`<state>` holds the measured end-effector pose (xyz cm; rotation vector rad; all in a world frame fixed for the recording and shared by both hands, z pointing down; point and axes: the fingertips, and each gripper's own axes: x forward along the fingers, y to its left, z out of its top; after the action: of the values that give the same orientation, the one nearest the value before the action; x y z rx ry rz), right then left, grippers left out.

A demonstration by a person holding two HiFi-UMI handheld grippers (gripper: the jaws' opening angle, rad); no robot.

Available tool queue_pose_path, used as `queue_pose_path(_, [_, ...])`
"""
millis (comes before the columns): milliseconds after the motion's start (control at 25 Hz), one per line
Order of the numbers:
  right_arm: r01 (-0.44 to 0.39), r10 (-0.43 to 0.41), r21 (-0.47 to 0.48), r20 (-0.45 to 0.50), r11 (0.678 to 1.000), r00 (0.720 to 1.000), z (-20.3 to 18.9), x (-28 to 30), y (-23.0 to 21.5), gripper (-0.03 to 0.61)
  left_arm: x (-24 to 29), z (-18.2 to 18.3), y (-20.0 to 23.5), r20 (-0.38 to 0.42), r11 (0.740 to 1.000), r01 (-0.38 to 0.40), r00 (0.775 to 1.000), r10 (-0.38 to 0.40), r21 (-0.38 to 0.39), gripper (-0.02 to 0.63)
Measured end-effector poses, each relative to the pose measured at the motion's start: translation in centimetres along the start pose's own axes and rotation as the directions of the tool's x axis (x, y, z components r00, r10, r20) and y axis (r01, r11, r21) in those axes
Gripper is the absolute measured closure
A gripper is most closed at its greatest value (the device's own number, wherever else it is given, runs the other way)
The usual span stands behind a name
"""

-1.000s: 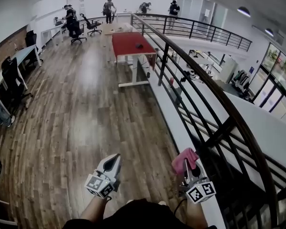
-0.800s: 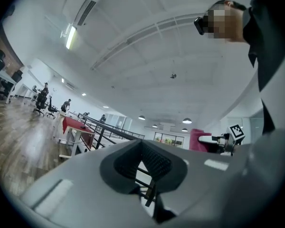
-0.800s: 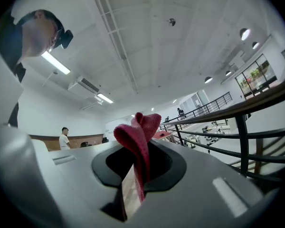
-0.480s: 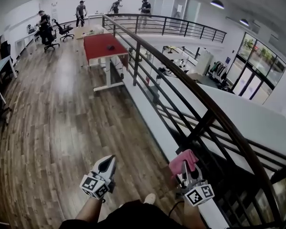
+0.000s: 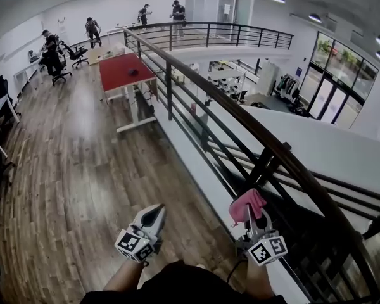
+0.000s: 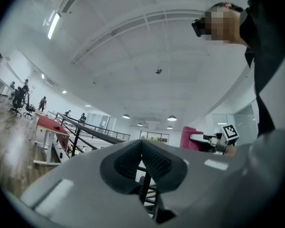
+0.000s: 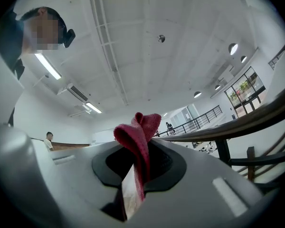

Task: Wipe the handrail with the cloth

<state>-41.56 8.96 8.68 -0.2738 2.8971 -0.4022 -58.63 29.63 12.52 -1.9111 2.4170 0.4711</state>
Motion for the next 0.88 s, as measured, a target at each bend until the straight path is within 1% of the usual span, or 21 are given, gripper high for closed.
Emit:
queue_pose_path(80, [0.0, 0.0, -0.008, 0.004, 1.0, 1.0, 0.4, 0.2, -1.3, 0.526, 2.6, -0.3, -1.1, 0.005, 0.999, 0.04, 0.999, -0.04, 0.007, 0.615])
queue_pose_path(200, [0.017, -0.017, -0.017, 0.003, 1.0, 1.0, 1.1, -0.5, -3.4, 0.526, 5.8, -1.4, -2.6, -0.026, 0.997, 0.074, 0.997, -0.073, 0.029, 0.615])
queue_pose_path(280, [0.034, -0.034, -0.021, 0.007, 0.999, 0.999, 1.8, -1.3, -4.4, 0.526, 7.5, -1.5, -3.6, -0.026, 0.995, 0.1, 0.995, -0.099, 0.021, 0.615])
queue_pose_path(400, [0.067, -0.066, -0.023, 0.017, 0.998, 0.998, 1.7, -2.1, -4.5, 0.526, 8.3, -1.7, -4.0, -0.025, 0.99, 0.137, 0.99, -0.137, 0.008, 0.615])
queue_pose_path(480, [0.098, -0.098, -0.01, 0.029, 0.995, 0.995, 1.5, -2.7, -5.1, 0.526, 9.1, -2.5, -4.5, -0.05, 0.987, 0.159, 0.986, -0.159, -0.006, 0.615])
queue_pose_path(600, [0.15, -0.15, 0.016, 0.05, 0.989, 0.987, 2.6, -4.5, -8.4, 0.526, 12.2, -3.9, -7.1, -0.099, 0.977, 0.213, 0.972, -0.213, -0.01, 0.615])
queue_pose_path(680, [0.183, -0.184, 0.019, 0.06, 0.983, 0.981, 3.4, -5.6, -10.0, 0.526, 14.1, -4.3, -8.6, -0.107, 0.968, 0.25, 0.963, -0.249, -0.009, 0.615])
queue_pose_path(880, [0.243, -0.243, 0.007, 0.077, 0.97, 0.967, 4.2, -7.8, -11.2, 0.526, 16.4, -5.4, -11.2, -0.123, 0.941, 0.338, 0.933, -0.338, -0.018, 0.615])
